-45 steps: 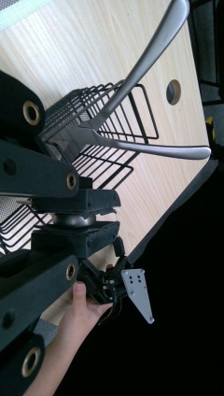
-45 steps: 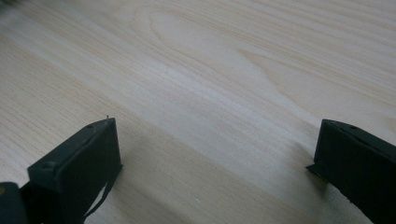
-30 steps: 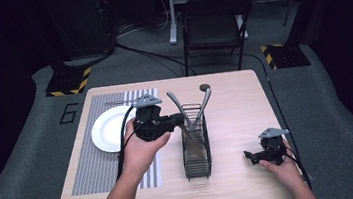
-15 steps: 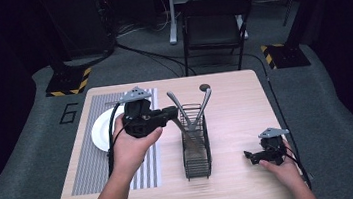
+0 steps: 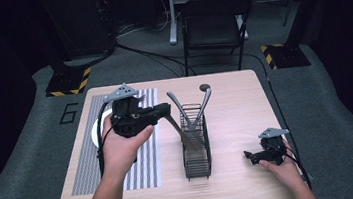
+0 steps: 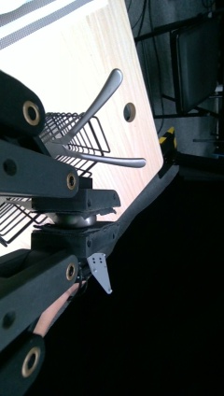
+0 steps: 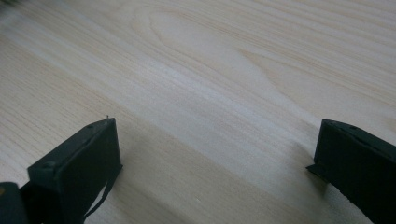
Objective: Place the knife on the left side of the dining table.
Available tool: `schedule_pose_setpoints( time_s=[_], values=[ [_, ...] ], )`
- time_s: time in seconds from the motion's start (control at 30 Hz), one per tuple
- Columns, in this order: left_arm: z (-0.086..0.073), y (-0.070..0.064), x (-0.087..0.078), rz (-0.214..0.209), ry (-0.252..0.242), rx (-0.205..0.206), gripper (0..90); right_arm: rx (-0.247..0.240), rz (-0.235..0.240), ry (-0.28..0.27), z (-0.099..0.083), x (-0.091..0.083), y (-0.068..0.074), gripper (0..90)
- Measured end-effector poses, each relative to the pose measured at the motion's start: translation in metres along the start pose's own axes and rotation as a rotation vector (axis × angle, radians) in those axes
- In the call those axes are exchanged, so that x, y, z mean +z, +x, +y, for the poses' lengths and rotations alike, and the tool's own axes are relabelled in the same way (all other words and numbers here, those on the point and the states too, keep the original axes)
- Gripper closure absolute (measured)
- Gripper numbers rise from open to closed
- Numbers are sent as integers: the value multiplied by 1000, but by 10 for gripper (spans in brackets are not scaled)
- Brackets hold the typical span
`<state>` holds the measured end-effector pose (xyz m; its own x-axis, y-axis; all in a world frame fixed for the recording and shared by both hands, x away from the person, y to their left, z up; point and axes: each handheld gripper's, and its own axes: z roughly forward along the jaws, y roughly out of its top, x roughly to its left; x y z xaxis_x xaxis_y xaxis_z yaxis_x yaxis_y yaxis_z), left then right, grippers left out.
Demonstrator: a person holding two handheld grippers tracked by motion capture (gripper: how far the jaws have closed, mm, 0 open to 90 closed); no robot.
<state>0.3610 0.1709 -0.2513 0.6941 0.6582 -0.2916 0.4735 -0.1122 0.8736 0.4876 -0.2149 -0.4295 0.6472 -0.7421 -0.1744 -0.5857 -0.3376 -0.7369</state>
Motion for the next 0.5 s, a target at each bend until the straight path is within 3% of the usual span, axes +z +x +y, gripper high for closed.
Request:
schedule_pose_setpoints(
  time_s=[0.13, 0.5],
  values=[
    [2, 2, -6, 4, -14, -1, 836, 0, 0, 0, 0, 0, 0, 0],
    [4, 16, -24, 9, -57, -54, 836, 0, 0, 0, 0, 0, 0, 0]
  ],
)
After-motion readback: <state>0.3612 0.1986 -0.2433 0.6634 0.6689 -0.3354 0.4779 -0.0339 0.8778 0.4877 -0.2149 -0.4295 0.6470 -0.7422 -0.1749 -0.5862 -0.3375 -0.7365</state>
